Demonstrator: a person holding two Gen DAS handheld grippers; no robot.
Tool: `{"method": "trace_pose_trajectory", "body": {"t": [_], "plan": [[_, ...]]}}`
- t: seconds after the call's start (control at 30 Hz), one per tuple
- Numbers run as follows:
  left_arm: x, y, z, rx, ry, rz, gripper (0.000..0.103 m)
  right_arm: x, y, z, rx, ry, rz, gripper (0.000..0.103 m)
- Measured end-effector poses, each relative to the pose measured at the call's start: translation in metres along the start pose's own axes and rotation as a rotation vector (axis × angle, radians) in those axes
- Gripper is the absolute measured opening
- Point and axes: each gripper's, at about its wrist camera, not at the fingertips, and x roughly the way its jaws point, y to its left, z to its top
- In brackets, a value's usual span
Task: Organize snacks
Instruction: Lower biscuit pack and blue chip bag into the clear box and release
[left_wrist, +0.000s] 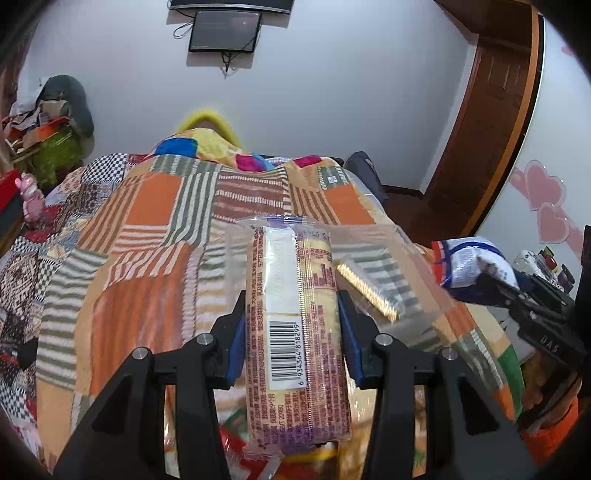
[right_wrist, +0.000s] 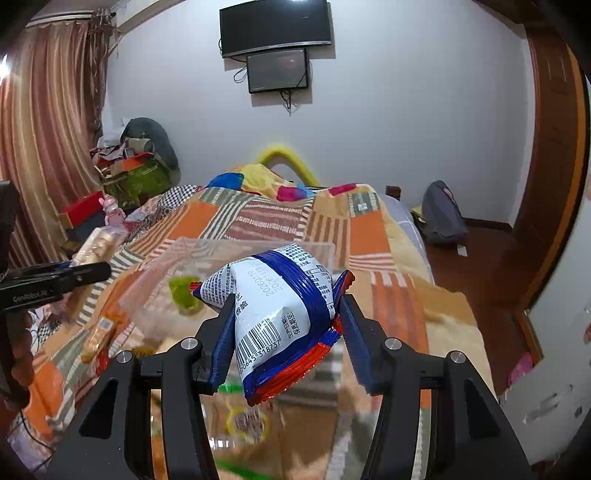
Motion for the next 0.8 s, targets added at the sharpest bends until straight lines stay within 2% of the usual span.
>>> {"method": "trace_pose_trajectory", "body": {"t": [0.23,0.6,0.7,0.8], "plan": [[0.046,-0.013,0.018,0.001,0.027,-0.020,0.044,0.034,0.006,0.008,-0.019,0.041,0.034,0.050],[0.106,-0.022,0.022,0.003,0.133,-0.017,0.044,0.068,0.012,0.005,-0.075,0.133,0.048,0.051],[0.114,-0.024,0.018,0.019,0.151,0.000,0.044,0.071,0.009,0.003,-0.068,0.151,0.051,0.055],[0.116,-0.025,0.015,0.019,0.161,-0.002,0.044,0.072,0.007,0.001,-0.064,0.163,0.043,0.064]]}}
